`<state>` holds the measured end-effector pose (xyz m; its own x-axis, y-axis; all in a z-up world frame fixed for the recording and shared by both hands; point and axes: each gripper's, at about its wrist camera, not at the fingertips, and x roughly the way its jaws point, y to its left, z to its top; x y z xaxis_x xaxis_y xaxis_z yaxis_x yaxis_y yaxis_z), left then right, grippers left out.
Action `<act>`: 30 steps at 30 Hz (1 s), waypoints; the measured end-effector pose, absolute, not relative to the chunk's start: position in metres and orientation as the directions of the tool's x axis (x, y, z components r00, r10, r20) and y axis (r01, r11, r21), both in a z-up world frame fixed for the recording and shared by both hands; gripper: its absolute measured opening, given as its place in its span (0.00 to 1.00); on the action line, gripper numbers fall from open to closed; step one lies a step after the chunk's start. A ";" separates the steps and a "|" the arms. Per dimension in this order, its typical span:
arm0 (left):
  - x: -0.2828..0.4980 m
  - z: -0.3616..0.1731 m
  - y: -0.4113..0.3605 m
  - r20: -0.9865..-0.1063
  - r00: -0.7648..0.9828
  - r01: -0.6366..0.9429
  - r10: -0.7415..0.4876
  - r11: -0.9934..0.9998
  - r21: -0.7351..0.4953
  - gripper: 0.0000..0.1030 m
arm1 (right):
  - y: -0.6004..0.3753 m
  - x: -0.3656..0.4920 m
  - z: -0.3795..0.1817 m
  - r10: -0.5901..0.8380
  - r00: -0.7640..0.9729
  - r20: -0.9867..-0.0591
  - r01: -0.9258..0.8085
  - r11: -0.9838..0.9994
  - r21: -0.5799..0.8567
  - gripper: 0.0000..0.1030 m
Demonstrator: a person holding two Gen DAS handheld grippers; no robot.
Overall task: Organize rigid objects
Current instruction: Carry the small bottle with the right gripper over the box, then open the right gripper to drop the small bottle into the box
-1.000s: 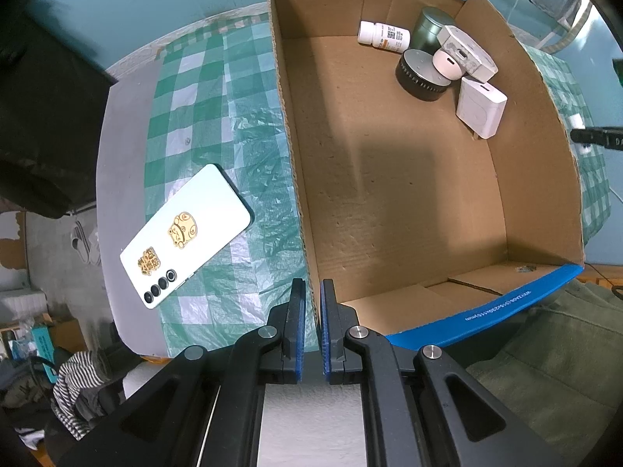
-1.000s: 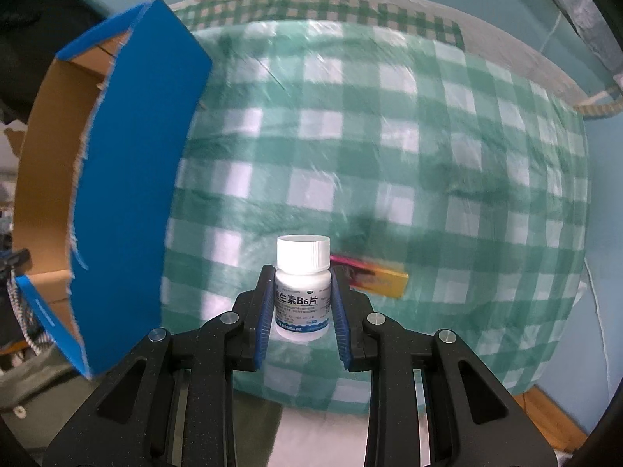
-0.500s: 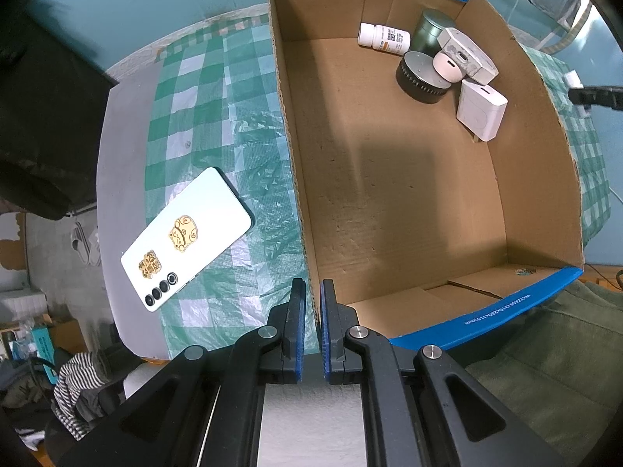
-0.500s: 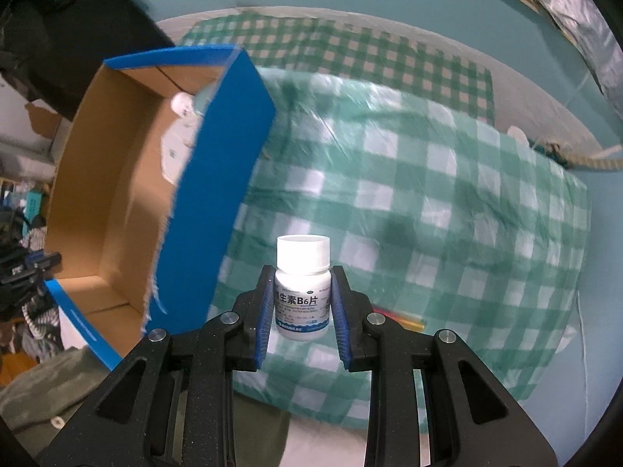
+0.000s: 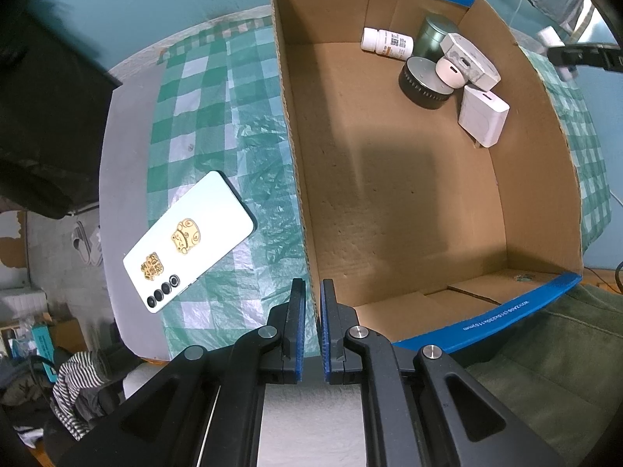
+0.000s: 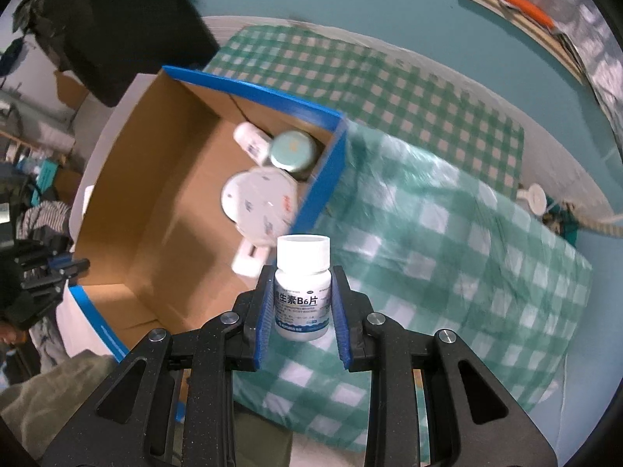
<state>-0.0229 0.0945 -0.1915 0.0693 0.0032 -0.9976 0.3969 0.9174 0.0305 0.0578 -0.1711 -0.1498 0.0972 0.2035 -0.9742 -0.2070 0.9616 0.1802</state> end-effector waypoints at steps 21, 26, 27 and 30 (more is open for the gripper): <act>-0.020 -0.189 0.095 -0.997 0.073 0.392 0.005 0.919 0.033 0.07 | -0.105 0.084 -0.171 0.184 0.047 -0.982 -0.369 0.916 0.154 0.26; -0.020 -0.190 0.095 -0.997 0.073 0.392 0.005 0.919 0.033 0.07 | -0.098 0.085 -0.173 0.182 0.038 -0.983 -0.378 0.913 0.154 0.26; -0.020 -0.190 0.095 -0.997 0.073 0.392 0.005 0.919 0.033 0.07 | -0.098 0.085 -0.173 0.182 0.041 -0.982 -0.377 0.913 0.153 0.26; -0.019 -0.189 0.095 -0.997 0.073 0.392 0.005 0.919 0.033 0.07 | -0.097 0.084 -0.171 0.191 0.047 -0.980 -0.373 0.914 0.160 0.32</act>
